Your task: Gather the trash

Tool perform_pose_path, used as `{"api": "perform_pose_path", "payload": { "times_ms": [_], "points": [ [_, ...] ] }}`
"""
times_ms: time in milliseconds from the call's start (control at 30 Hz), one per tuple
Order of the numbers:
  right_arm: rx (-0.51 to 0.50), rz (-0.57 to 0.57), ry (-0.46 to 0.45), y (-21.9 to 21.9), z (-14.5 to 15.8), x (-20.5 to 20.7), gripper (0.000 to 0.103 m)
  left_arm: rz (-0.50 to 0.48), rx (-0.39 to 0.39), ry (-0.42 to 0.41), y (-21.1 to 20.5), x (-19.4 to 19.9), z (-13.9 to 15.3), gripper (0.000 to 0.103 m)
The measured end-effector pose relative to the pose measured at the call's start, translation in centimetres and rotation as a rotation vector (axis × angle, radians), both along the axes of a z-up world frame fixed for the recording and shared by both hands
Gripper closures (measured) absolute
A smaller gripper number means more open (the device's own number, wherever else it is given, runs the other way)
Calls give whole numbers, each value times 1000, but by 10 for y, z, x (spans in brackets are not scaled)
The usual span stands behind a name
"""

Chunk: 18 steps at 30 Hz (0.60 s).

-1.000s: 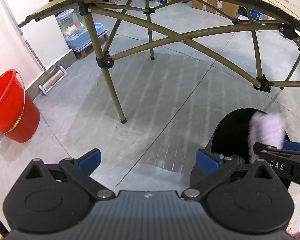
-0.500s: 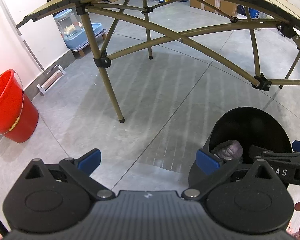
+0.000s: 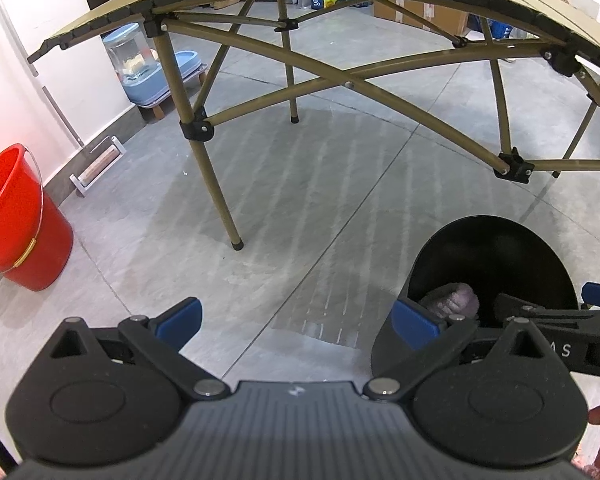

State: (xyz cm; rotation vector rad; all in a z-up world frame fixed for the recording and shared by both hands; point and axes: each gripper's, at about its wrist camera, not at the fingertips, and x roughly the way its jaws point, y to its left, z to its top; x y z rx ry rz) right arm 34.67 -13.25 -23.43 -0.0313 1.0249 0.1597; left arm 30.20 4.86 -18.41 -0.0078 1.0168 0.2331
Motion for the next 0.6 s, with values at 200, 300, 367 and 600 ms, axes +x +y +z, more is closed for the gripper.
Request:
{"api": "perform_pose_path", "payload": {
  "times_ms": [200, 300, 367, 600],
  "points": [
    [4, -5, -33, -8, 12, -9, 0, -32, -12, -45, -9, -9, 10, 0],
    [10, -7, -51, -18, 21, -20, 0, -44, -22, -86, -12, -17, 20, 0],
    [8, -9, -62, -24, 27, -29, 0, -48, -27, -107, -15, -23, 27, 0],
    [35, -24, -132, -48, 64, -69, 0, -91, -42, -195, -27, -51, 67, 0]
  ]
}}
